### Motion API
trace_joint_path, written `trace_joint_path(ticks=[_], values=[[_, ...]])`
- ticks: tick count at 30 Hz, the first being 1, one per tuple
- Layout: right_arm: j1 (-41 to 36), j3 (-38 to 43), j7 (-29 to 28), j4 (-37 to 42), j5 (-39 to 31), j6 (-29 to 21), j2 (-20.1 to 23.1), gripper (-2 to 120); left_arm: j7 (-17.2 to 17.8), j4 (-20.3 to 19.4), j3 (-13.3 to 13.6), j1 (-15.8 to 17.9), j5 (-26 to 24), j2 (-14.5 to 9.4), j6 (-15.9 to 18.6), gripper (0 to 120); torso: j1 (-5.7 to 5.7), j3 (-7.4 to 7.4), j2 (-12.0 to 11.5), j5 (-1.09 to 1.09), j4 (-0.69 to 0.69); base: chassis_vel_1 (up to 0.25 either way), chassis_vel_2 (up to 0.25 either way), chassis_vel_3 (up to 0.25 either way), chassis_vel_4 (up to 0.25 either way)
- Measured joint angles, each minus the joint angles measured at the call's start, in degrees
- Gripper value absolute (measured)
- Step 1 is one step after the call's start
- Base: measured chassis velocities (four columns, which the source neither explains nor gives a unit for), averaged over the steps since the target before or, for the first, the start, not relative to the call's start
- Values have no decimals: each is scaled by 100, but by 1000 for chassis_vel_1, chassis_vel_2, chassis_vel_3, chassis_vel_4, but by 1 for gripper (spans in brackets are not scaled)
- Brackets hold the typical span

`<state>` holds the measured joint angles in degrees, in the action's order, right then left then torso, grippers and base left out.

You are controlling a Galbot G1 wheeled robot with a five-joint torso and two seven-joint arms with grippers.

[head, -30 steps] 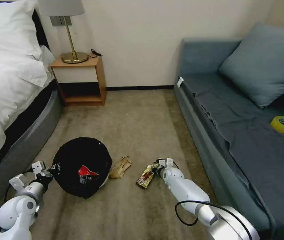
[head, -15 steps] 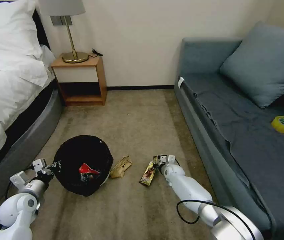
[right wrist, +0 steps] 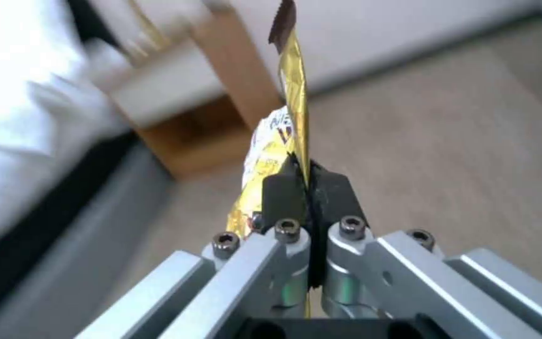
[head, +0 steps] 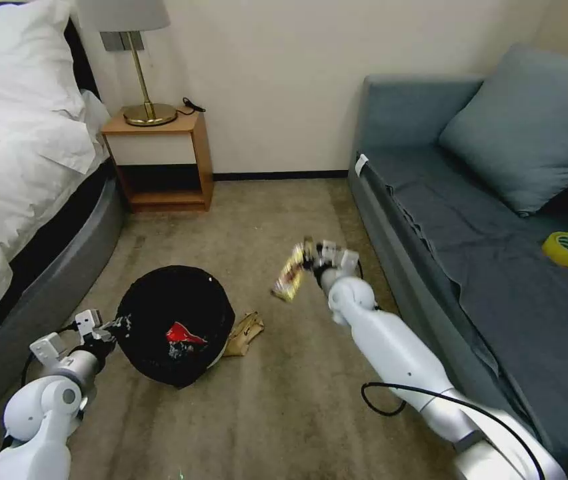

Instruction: Pick up the trash bin, then pick up the garbage on the floor and place it into the trash bin.

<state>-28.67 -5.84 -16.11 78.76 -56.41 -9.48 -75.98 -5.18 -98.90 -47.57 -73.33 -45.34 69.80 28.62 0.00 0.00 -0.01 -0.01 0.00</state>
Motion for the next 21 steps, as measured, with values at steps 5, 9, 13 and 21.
trace_joint_path(ticks=[5, 9, 13, 21], values=[[153, -289, -37, 884, -64, 225, 112, 0, 60, -46, 24, -3, -83, 3, 66, 4, 0, 0, 0, 0, 0, 0, 0, 0, 0], [252, -703, 47, 1595, -62, 266, 269, 0, 125, -94, 31, 1, -180, 10, 115, 4, 0, 0, 0, 0, 1, 0, 0, 0, 0], [276, -1092, 198, 2048, 115, 271, 405, 0, 177, -158, 31, 2, -275, 13, 153, 4, 0, 0, 1, 0, 0, 0, 0, 0, 0], [117, -1711, 531, 2477, 357, 300, 519, 0, 302, -257, 21, -10, -416, 27, 232, 4, 0, 0, 1, 0, 0, 0, 0, 0, 0]])
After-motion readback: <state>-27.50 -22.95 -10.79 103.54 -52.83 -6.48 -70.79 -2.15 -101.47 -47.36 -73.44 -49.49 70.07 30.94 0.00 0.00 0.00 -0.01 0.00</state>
